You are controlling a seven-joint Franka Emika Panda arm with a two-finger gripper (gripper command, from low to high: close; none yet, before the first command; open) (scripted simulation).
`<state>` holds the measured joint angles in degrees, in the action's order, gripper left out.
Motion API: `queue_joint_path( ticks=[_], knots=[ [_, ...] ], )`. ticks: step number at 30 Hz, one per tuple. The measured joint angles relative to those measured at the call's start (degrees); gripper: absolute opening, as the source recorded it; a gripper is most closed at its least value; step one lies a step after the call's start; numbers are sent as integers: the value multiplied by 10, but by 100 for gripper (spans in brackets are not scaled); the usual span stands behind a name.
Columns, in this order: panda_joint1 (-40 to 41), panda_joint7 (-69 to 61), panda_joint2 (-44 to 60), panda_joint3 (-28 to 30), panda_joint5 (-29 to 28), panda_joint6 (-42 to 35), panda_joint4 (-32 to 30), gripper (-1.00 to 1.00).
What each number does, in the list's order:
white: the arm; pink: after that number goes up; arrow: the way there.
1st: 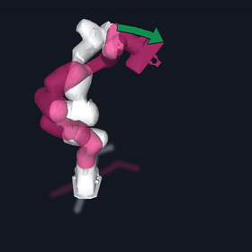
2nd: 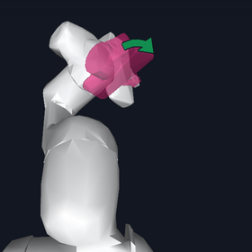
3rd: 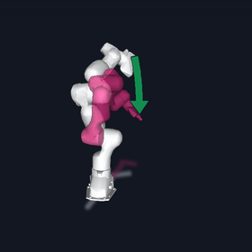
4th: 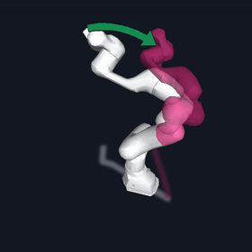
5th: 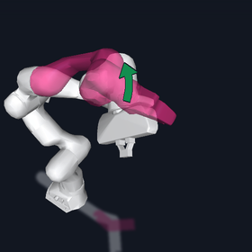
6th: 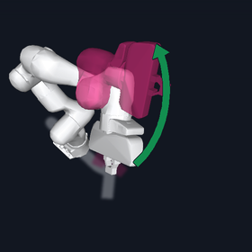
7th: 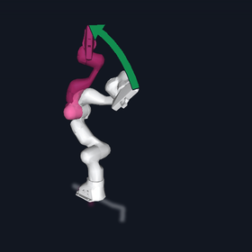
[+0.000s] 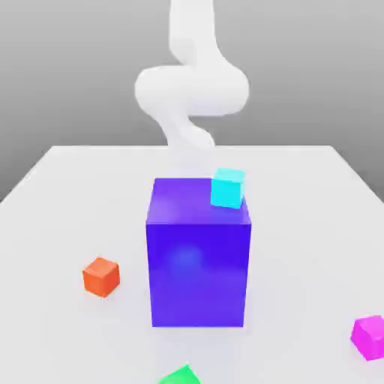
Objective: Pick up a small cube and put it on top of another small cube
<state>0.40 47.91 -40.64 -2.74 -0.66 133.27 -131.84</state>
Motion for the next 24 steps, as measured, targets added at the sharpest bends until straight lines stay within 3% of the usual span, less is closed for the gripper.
queue_joint_path(
  ticks=[14,24],
  knots=[
    [-3,150,293,-145,-83,85,-4,0],
    [-70,266,502,-185,-155,143,-6,0]
  ],
)
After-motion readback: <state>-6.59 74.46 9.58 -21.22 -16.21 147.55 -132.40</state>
